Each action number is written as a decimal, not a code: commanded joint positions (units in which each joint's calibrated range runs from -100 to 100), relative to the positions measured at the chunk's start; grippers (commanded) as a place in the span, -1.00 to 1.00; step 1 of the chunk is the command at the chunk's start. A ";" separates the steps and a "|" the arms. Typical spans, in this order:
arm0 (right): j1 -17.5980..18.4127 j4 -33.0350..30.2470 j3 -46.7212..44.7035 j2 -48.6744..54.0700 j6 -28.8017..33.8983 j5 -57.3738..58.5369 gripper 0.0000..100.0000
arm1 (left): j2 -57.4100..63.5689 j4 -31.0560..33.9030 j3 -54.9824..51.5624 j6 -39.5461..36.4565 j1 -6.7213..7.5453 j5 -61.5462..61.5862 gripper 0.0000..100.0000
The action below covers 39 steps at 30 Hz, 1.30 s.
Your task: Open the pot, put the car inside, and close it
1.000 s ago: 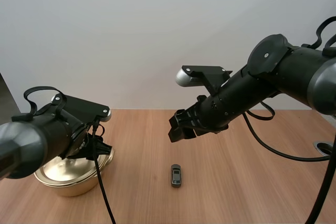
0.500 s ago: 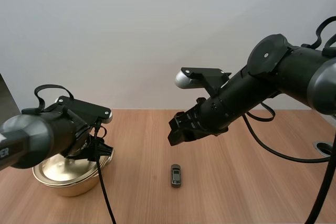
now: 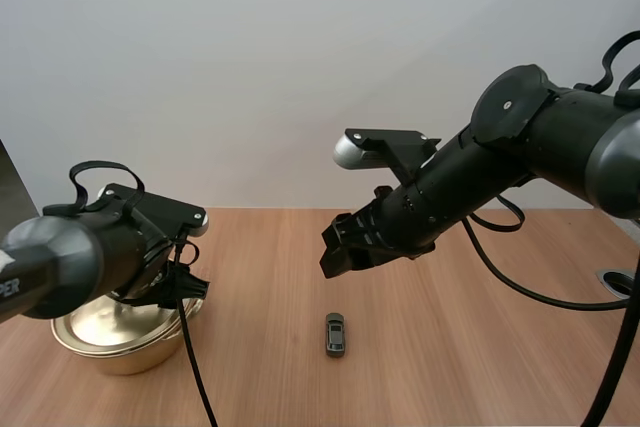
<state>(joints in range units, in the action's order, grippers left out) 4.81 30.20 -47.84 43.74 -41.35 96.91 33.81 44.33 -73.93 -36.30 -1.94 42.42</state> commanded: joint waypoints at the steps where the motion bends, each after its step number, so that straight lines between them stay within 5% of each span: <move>1: 0.02 -0.04 0.03 0.07 -0.06 0.10 1.00 | -0.04 -0.14 -0.10 -2.35 -0.03 1.38 -0.70; 2: 0.02 -0.04 0.03 0.07 -0.06 0.10 1.00 | -0.04 -0.03 -0.10 -3.33 -0.03 1.98 -1.00; 19: 0.02 -0.04 0.03 0.07 -0.06 -1.56 1.00 | 1.26 1.43 10.00 -3.87 -0.03 0.29 -1.00; 27: 0.02 -0.04 0.03 -0.58 -0.64 -3.05 1.00 | 8.95 0.76 27.63 0.50 -0.03 19.04 -1.00; 39: 0.10 2.25 0.03 -16.43 -3.04 -1.31 1.00 | 31.24 -13.85 38.73 14.87 -0.03 35.29 -1.00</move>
<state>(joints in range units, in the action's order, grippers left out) 4.89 32.31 -47.84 30.21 -44.00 95.63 60.33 33.20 -35.64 -23.57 -1.99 76.78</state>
